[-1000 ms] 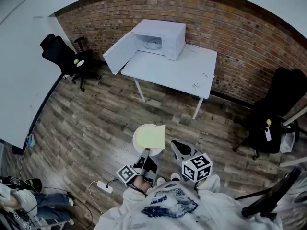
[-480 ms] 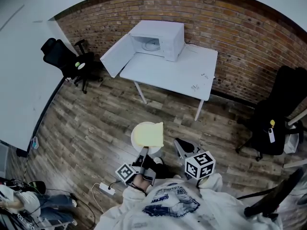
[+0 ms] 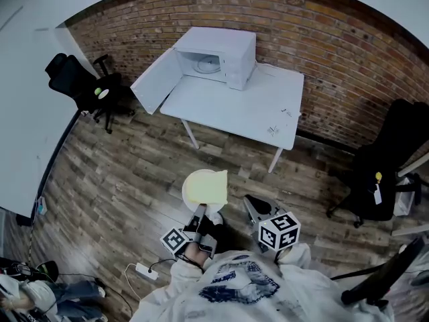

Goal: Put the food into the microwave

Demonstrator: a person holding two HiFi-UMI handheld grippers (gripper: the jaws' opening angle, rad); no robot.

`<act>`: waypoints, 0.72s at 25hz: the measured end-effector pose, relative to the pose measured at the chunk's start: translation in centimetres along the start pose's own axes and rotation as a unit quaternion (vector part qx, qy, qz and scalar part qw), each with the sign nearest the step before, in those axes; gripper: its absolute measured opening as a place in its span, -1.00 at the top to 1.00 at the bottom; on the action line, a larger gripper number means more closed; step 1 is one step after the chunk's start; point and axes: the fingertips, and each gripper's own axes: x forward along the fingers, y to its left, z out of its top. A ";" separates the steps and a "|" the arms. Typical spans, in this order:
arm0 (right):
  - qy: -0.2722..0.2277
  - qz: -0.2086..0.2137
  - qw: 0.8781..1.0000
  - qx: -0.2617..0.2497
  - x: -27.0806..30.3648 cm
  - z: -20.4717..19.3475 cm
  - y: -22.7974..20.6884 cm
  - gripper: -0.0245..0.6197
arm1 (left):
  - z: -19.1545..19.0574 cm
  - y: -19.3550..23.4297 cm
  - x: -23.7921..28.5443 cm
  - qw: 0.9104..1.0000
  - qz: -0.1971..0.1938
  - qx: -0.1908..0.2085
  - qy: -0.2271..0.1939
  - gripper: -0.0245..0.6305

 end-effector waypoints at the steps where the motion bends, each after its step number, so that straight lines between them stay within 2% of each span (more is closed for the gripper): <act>1: 0.003 -0.002 1.000 0.000 0.8 0.4 -0.2 0.88 | 0.7 -0.1 0.8 1.000 -0.001 -0.002 0.001 0.85; 18: 0.008 -0.014 1.000 0.005 19.7 7.6 0.0 0.88 | 17.4 -1.5 12.3 1.000 -0.007 0.006 0.027 0.85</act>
